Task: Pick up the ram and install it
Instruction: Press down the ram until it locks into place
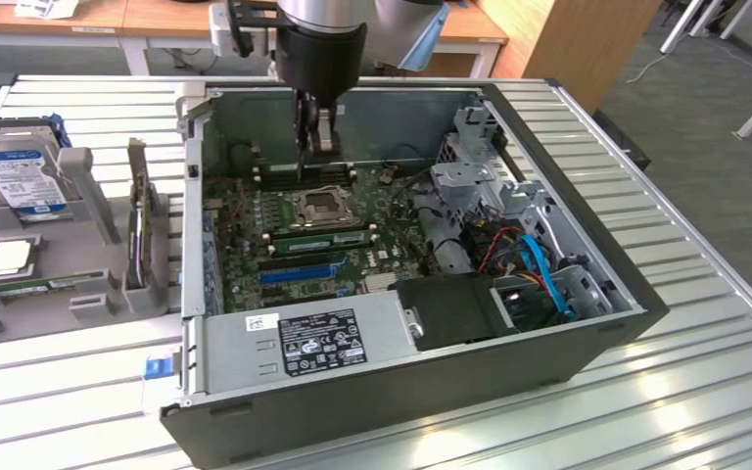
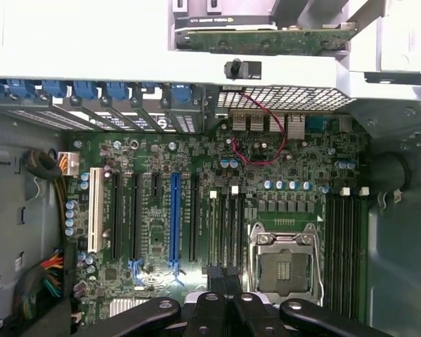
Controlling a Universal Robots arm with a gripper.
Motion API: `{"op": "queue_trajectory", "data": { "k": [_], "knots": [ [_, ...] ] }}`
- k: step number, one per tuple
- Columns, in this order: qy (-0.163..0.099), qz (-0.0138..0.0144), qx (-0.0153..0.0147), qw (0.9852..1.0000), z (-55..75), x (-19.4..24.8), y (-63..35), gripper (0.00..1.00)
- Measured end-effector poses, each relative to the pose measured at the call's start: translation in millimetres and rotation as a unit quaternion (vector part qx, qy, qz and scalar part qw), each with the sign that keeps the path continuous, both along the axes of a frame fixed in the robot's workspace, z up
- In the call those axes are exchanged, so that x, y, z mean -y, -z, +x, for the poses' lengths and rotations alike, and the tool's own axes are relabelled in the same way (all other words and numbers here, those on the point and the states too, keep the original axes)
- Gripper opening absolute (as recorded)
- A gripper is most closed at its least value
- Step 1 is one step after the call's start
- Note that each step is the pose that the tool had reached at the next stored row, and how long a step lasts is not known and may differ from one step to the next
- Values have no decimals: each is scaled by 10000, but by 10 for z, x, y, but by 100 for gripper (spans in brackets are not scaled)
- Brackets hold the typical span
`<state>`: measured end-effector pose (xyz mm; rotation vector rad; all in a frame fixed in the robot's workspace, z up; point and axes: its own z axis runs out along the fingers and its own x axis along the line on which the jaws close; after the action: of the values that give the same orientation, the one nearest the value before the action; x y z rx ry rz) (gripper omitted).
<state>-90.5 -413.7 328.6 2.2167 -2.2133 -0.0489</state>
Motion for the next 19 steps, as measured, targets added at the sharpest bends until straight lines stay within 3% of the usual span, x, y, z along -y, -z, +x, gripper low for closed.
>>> {"op": "queue_trajectory", "data": {
  "k": [12, 19],
  "knots": [
    [0, 0, 0, 10000, 0, 0, -91, 10],
    [0, 0, 0, 10000, 0, 0, -96, 10]
  ]
}}
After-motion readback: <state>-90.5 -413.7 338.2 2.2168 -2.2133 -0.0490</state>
